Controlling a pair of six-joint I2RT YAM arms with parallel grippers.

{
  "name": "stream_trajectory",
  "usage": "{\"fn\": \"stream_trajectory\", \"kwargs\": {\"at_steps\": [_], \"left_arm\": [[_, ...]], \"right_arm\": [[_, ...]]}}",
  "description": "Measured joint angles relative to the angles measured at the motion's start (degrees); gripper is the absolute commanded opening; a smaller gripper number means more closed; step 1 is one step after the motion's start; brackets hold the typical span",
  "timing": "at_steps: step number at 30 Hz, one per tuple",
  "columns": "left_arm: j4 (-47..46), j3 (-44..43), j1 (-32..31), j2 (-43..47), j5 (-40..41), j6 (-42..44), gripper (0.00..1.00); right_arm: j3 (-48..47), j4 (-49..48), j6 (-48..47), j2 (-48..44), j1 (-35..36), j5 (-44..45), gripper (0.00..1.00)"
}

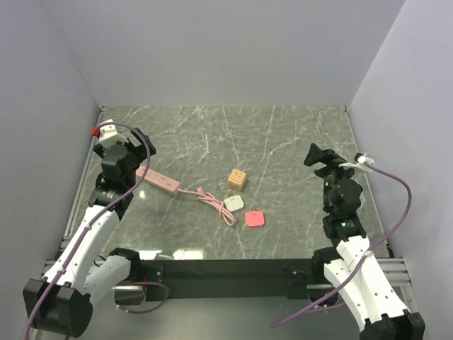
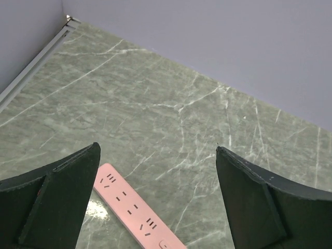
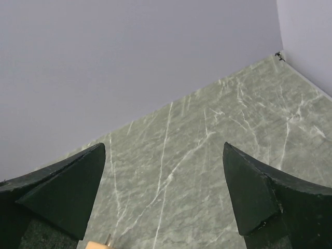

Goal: Insert the plug

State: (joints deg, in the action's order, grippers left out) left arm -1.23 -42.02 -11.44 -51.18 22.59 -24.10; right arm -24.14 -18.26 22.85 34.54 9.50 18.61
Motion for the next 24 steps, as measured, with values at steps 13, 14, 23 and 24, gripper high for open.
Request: {"fn": "stream_trajectory", "kwargs": {"at_steps": [13, 14, 23, 24], "left_arm": [[1.03, 0.07, 0.0, 2.58, 2.58, -0.07, 0.99], [0.72, 0.26, 0.0, 3.1, 2.8, -0.07, 0.99], [-2.16, 3.78, -0.02, 5.25, 1.05, -0.35, 0.99], [-2.27, 3.78, -0.02, 5.18, 0.74, -0.46, 0.99]], "right_arm": [[-1.75, -1.75, -0.44, 10.67, 0.02, -6.47, 1.0], [-2.25, -1.4, -0.46, 11.74, 0.13, -7.37, 1.0], [-11.74, 2.08, 0.02, 26.01, 2.54, -12.63, 1.0], [-12.81, 2.6, -0.02, 27.82, 3.3, -12.57, 1.0]]}}
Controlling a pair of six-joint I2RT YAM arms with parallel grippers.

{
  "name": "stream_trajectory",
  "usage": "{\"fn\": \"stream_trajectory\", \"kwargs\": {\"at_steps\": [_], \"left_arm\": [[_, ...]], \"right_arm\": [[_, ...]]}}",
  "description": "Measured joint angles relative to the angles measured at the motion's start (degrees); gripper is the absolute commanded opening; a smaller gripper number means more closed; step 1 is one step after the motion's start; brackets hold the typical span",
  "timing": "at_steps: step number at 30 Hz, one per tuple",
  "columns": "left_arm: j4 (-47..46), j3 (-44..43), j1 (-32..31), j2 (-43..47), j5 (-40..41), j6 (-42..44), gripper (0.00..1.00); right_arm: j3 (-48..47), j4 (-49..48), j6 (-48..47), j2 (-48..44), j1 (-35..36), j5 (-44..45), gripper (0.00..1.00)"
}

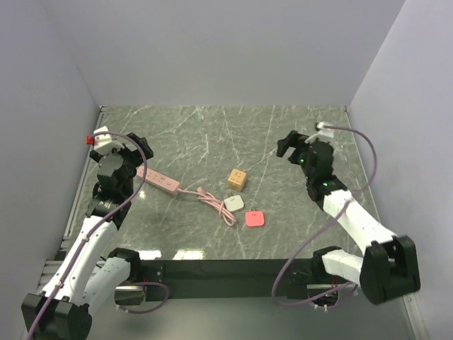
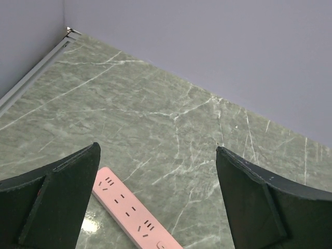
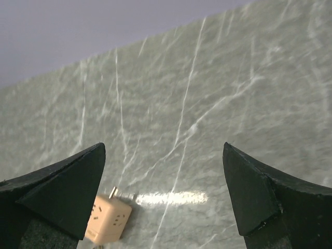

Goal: Insert the plug

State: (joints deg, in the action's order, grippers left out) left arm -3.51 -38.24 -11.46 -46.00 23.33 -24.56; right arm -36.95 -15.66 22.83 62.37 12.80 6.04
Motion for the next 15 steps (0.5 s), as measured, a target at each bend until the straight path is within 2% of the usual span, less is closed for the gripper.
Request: {"fn": "stream_trajectory", "kwargs": {"at_steps": [5, 10, 15], "left_arm": [[-0.9, 0.0, -0.81, -0.72, -0.26, -0.26, 0.99], [-3.3, 0.11, -4.48, -2.62, -0.83, -0.37, 0.99], [-5.07, 0.11, -6.56, -5.84, -1.86, -0.39, 0.99]], "right_arm": [[-6.78, 4.63, -0.59, 10.82, 7.74, 0.07, 0.97], [-11.43, 8.59, -1.27, 18.05, 14.6, 0.66, 0.95], [-14.51, 13.79, -1.11, 22.25, 17.16, 0.79, 0.96]]}}
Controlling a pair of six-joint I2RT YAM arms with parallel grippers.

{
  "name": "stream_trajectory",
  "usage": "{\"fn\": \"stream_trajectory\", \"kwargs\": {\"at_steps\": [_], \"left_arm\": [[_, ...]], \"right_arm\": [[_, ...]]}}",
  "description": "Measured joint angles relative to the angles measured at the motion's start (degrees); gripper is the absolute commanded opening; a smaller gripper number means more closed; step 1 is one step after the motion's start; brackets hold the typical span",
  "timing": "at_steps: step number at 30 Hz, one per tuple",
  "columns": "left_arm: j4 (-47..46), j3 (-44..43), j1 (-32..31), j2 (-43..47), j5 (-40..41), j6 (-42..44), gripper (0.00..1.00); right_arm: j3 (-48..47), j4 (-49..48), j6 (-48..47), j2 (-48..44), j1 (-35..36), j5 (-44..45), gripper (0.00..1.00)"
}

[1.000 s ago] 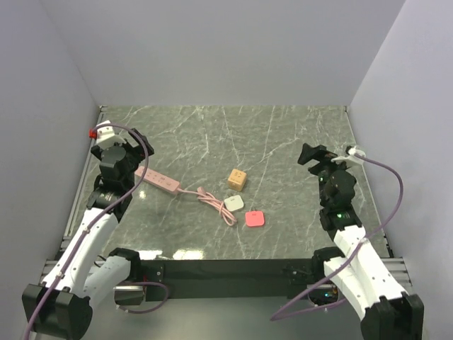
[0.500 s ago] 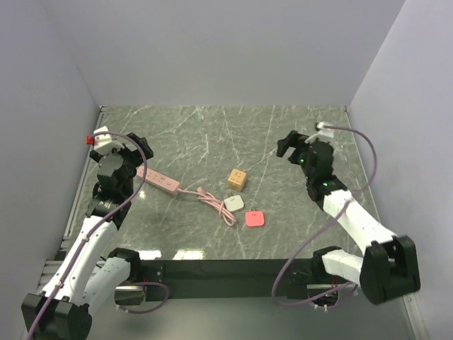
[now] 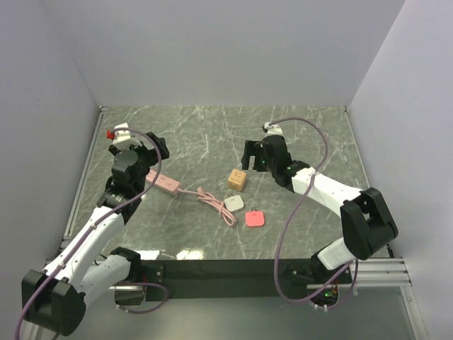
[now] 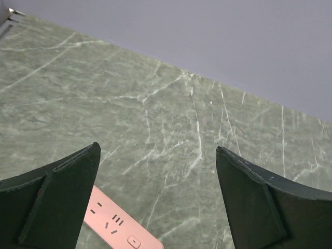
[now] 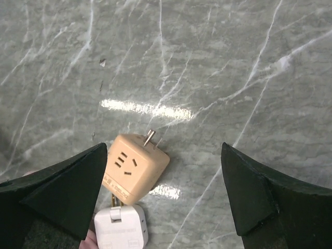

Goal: Insert the plug

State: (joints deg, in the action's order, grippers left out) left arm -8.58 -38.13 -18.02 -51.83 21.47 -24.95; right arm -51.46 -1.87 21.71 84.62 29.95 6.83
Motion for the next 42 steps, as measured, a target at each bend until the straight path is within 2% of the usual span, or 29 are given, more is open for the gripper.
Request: {"fn": "stream_trajectory", "kwargs": {"at_steps": [13, 22, 38, 42], "left_arm": [[-0.68, 0.0, -3.45, -3.04, -0.17, 0.24, 0.99], [-1.36, 0.0, -3.87, -2.97, -0.02, 0.26, 1.0], [-1.49, 0.0, -4.04, -2.27, -0.22, 0.28, 0.99], [-1.49, 0.02, -4.09, -2.21, -0.22, 0.28, 0.99]], "right_arm": [[-11.58, 11.69, 5.75, 10.47, 4.02, 0.59, 0.98], [-13.68, 18.69, 10.56, 14.25, 7.04, 0.94, 0.99], [-14.86, 21.11, 15.02, 17.27, 9.14, 2.86, 0.96], [-16.2, 21.09, 15.15, 18.64, 9.25, 3.43, 0.9]]}}
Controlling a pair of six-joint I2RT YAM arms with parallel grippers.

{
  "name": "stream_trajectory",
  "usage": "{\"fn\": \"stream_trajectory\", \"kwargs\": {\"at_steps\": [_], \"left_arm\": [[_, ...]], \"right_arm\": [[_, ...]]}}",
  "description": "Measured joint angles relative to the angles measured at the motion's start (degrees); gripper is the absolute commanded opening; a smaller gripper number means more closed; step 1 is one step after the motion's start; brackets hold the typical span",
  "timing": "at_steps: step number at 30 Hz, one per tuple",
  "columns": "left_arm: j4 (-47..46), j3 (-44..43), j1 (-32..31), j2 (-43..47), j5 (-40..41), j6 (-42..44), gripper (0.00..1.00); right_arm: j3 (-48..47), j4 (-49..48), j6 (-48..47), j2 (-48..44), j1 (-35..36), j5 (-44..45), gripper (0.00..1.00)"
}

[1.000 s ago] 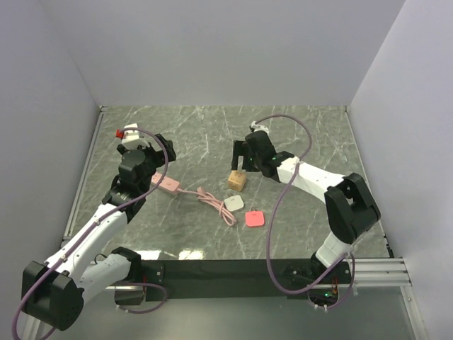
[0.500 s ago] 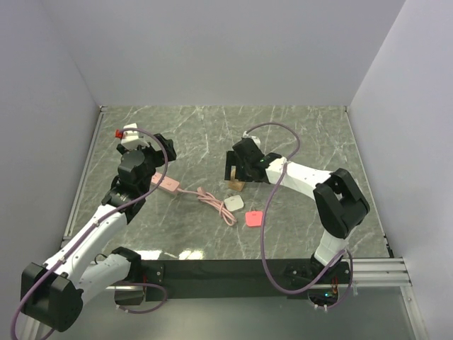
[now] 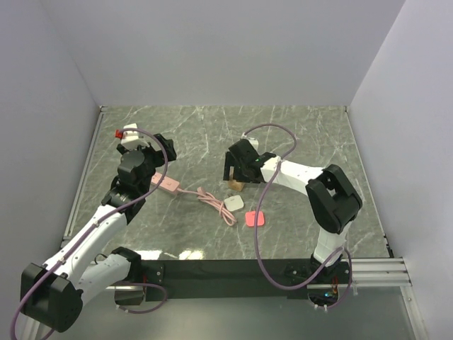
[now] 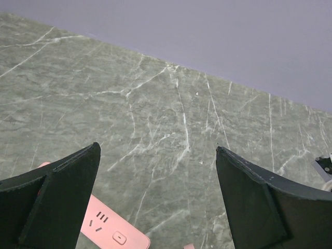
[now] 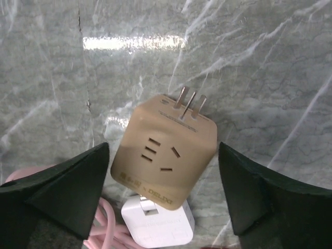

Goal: Insert the plug

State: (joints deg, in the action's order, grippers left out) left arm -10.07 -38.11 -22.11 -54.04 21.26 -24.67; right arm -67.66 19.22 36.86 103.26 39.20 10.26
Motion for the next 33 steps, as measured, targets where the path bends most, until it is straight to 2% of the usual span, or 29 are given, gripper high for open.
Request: {"fn": "stream_trajectory", "kwargs": {"at_steps": [8, 10, 11, 12, 15, 22, 28, 33], "left_arm": [[0.0, 0.26, 0.0, 0.94, -0.02, 0.02, 1.0], [-0.02, 0.26, 0.0, 0.96, -0.02, 0.02, 0.99], [-0.02, 0.28, 0.0, 0.96, -0.02, 0.02, 0.99], [-0.02, 0.28, 0.0, 0.96, -0.02, 0.02, 0.99], [-0.04, 0.28, 0.0, 0.94, -0.26, 0.13, 1.0], [-2.69, 1.05, 0.0, 0.96, -5.42, 1.46, 0.99], [-6.25, 3.45, -0.09, 1.73, -14.21, 3.21, 0.99], [-10.36, 5.33, -0.11, 3.32, -24.2, 5.64, 0.99]], "right_arm": [[-1.46, -0.42, 0.2, 2.21, 0.22, 0.85, 0.68], [-1.46, -0.61, 0.07, 2.21, 0.35, 0.85, 0.47], [-1.46, -0.68, 0.07, 2.21, 0.42, 0.87, 0.42], [-1.46, -0.68, 0.0, 2.21, 0.42, 0.85, 0.19], [-1.46, -0.74, -0.46, 2.21, 0.42, 0.83, 0.0], [-2.05, -0.33, -3.91, 1.33, -0.09, -2.1, 0.0], [-3.06, -1.33, -7.54, -3.91, -3.52, -12.94, 0.0], [-2.12, -6.56, -8.22, -9.2, -11.28, -27.21, 0.0]]}}
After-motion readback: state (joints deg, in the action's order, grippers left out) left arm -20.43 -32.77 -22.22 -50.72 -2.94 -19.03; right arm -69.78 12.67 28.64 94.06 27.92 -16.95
